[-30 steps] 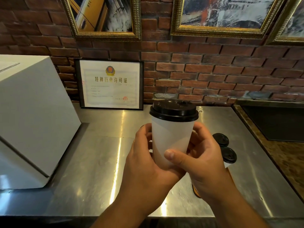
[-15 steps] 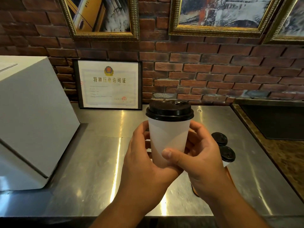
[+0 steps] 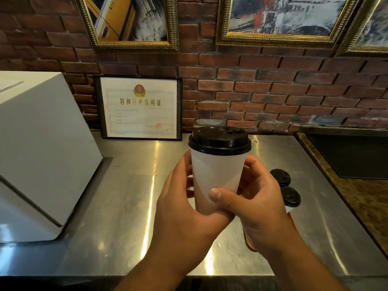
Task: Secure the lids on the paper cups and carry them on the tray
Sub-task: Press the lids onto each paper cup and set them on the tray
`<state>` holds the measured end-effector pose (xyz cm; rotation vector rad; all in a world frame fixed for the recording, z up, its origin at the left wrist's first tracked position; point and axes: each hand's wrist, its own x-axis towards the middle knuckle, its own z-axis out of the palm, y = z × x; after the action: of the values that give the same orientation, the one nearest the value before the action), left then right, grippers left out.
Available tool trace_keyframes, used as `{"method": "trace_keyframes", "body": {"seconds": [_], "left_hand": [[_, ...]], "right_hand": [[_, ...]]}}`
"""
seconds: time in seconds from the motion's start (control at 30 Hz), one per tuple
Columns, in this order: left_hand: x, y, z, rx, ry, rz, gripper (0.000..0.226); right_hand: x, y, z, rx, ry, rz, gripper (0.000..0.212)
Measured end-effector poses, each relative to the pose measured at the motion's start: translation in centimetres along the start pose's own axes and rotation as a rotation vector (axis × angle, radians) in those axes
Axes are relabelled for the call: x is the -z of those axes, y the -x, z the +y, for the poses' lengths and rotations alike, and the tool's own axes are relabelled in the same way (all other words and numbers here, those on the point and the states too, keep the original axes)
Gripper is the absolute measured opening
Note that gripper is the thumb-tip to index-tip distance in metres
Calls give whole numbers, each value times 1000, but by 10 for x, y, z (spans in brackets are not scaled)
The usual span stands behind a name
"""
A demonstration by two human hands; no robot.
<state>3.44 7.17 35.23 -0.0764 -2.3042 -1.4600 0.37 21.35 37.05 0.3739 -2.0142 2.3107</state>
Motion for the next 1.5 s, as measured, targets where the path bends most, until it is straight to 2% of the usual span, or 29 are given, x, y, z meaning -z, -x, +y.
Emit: {"method": "trace_keyframes", "body": {"seconds": [0.2, 0.4, 0.7, 1.03, 1.33, 1.5], "left_hand": [[1, 2, -2, -14, -31, -2, 98], [1, 2, -6, -5, -33, -49, 108], [1, -1, -9, -11, 17, -35, 99], [1, -1, -9, -14, -13, -20, 101], [0, 0, -10, -5, -16, -3, 97], [1, 0, -10, -29, 6, -30, 104]], "right_hand": [[-1, 0, 7, 11, -19, -19, 72], [0, 1, 12, 33, 0, -4, 77], [1, 0, 7, 10, -25, -46, 71], [0, 0, 7, 3, 2, -22, 75], [3, 3, 5, -1, -15, -87, 72], [6, 3, 7, 21, -3, -57, 76]]}}
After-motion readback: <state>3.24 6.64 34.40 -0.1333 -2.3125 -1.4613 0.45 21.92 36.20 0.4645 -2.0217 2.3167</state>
